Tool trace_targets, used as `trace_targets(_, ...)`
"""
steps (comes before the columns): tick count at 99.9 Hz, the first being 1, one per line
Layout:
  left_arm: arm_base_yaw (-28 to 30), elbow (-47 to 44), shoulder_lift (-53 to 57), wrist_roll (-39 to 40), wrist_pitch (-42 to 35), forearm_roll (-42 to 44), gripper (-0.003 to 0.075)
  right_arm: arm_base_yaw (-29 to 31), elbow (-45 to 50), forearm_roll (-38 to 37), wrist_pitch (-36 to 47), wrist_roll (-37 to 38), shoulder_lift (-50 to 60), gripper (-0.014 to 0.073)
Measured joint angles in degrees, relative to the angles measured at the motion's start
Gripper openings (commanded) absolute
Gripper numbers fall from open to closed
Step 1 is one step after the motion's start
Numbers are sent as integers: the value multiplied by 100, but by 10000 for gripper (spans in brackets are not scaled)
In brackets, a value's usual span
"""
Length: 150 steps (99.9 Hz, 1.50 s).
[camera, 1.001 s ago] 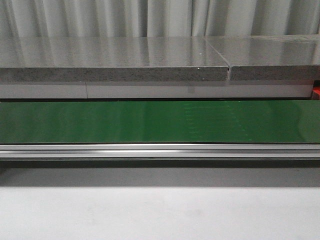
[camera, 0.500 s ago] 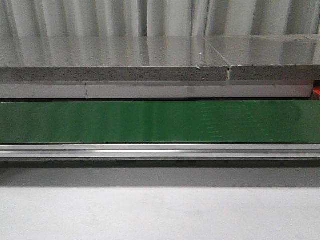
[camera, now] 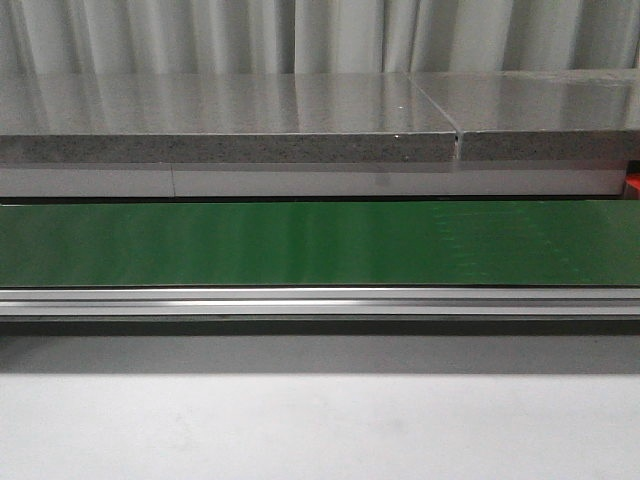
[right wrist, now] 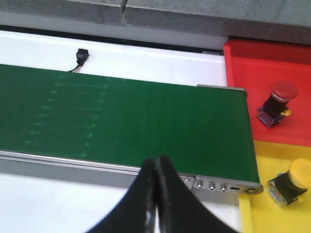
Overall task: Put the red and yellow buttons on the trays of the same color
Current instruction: 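Move the left gripper over the remaining red and yellow buttons, then close the left gripper on a red push-button's cap and lift it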
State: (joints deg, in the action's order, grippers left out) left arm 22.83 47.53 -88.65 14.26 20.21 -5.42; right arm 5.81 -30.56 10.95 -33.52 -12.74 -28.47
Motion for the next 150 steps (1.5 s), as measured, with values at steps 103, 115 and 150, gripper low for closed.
trace_targets(103,0,70,20,0,400,0,104,0,0,0,0,0,0,-68)
trace_targets(115,0,70,424,0,478,-39,104,0,0,0,0,0,0,-68)
trace_targets(150,-569,1101,1231,-267,1617,-74,104,0,0,0,0,0,0,-68)
